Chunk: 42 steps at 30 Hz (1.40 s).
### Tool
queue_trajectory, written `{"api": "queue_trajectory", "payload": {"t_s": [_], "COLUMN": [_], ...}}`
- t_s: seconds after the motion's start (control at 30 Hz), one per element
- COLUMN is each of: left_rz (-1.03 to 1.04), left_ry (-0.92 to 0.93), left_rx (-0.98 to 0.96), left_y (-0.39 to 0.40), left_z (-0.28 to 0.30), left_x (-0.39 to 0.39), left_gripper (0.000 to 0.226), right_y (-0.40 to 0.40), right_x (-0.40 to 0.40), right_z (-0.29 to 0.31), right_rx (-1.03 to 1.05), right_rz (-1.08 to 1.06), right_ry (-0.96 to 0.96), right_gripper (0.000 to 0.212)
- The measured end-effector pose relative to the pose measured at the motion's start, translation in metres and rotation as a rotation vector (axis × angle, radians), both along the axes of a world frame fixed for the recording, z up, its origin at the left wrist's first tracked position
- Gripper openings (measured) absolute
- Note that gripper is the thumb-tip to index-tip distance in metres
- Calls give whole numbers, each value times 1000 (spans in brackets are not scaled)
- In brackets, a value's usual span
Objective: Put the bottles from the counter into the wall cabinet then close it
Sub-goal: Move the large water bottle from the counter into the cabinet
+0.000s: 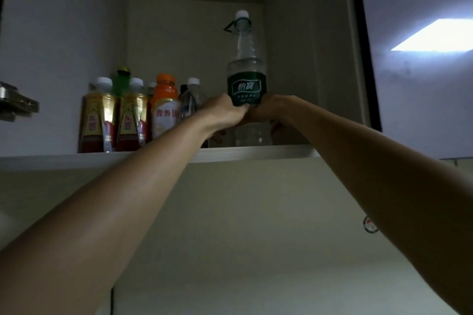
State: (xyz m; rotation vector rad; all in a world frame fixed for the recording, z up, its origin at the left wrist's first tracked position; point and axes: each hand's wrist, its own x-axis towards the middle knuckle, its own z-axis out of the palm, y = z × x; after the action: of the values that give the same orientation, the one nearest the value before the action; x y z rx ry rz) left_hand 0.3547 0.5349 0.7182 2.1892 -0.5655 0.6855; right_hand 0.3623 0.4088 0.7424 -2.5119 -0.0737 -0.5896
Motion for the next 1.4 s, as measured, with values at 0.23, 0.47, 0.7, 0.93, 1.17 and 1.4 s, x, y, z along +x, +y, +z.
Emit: {"api": "queue_trajectory", "payload": {"t_s": [0.23,0.47,0.7,0.93,1.17,1.4], "left_rz": [169,251,289,534,466,459], "left_ry": [-84,-55,-58,-147,-41,2], "left_rx": [222,304,272,167,168,198], "left_y": [9,14,16,31,33,33], "left_z": [-4,-6,-7,-7,-8,-9], "left_x": [2,2,4,6,16,14], "left_gripper": [33,32,36,62,41,42], "right_y": [9,9,18,11,18,21], "right_x": [17,21,19,79,67,-2], "right_z": [5,6,6,16,9,-10], "right_rx": [-31,-142,-106,125,91,-196], "right_rz": [-56,-120,-67,114,122,-30], "right_ry": [52,48,82,289,289,140], "right_gripper": [105,93,88,155,108,89]}}
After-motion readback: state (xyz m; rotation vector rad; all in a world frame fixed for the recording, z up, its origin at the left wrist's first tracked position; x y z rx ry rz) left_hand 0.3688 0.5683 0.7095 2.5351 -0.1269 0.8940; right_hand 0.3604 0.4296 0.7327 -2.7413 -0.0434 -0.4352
